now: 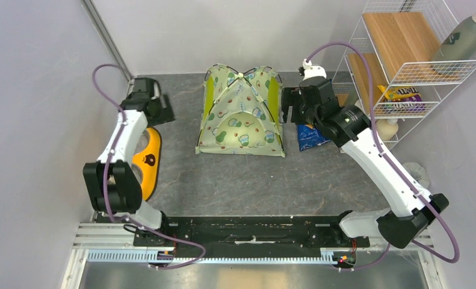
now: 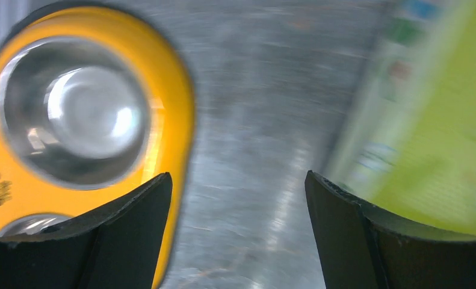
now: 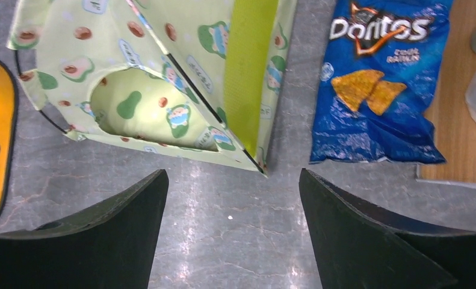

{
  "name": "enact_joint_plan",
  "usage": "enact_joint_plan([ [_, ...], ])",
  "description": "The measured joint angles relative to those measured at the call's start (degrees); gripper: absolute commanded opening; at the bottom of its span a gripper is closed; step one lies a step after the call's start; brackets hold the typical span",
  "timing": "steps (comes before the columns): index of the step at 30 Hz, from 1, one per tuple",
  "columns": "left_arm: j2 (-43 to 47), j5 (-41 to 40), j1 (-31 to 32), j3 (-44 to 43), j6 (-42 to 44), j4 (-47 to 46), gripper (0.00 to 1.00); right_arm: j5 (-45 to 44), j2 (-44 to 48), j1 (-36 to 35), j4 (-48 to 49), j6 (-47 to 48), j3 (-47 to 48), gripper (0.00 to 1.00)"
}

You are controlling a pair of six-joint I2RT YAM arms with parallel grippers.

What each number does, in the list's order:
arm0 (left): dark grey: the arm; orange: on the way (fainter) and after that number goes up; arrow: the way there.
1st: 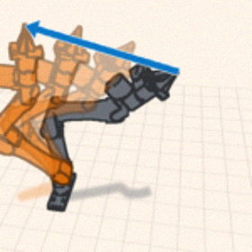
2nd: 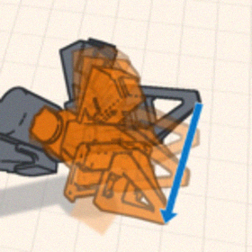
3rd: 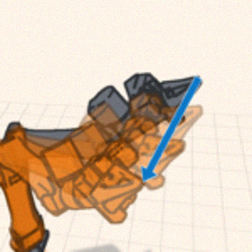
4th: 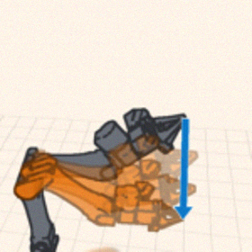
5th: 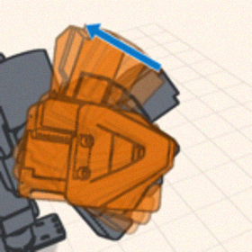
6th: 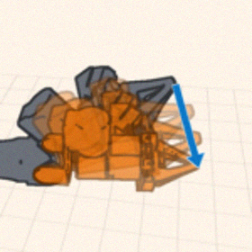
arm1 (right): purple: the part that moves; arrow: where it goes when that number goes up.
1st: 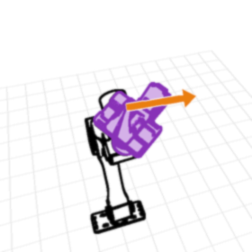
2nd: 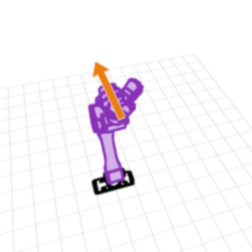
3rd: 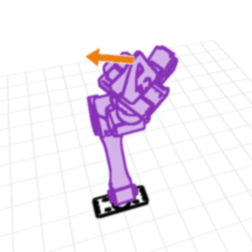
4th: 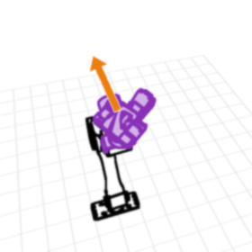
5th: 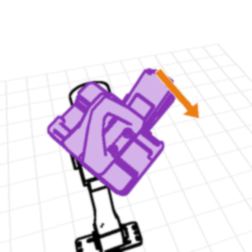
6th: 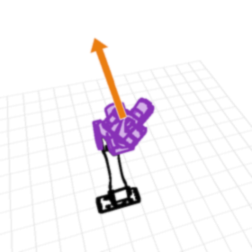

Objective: Set up the pet tent

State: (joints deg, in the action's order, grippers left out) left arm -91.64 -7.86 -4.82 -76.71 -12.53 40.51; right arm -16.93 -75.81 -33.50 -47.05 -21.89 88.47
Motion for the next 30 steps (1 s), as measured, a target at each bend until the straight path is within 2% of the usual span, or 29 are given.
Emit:
enact_joint_plan([
  [1, 1.8, 0.6, 2.6, -0.1, -0.5, -0.1, 0.88, -0.6, 0.3, 0.0, -0.8, -0.3, -0.2, 0.97],
  [5, 9.4, 5.4, 16.7, 0.0, -3.0, -0.9, 0.88, -3.4, 2.3, 0.0, -4.7, -1.1, -0.5, 0.97],
  [8, 17.6, 10.6, 22.1, 3.4, -6.7, -3.4, 0.88, -5.0, 4.8, 0.0, -7.8, -1.1, -0.5, 0.97],
  [13, 33.5, 17.3, 22.6, 9.7, -13.2, -4.0, 0.88, -7.8, 8.4, 0.0, -15.2, -1.4, 2.6, 0.97],
  [19, 49.3, 20.5, 22.7, 8.8, -17.7, 0.1, 0.89, -8.4, 12.8, 0.2, -21.1, -2.9, 7.1, 0.97],
  [24, 55.9, 19.8, 22.7, 1.3, -18.1, 10.4, 0.92, -6.1, 16.2, 0.2, -25.7, -5.2, 12.4, 0.97],
  [30, 55.9, 12.4, 22.7, -15.0, -17.1, 24.8, 0.93, 0.9, 18.0, 0.2, -27.2, -8.6, 20.3, 0.97],
])
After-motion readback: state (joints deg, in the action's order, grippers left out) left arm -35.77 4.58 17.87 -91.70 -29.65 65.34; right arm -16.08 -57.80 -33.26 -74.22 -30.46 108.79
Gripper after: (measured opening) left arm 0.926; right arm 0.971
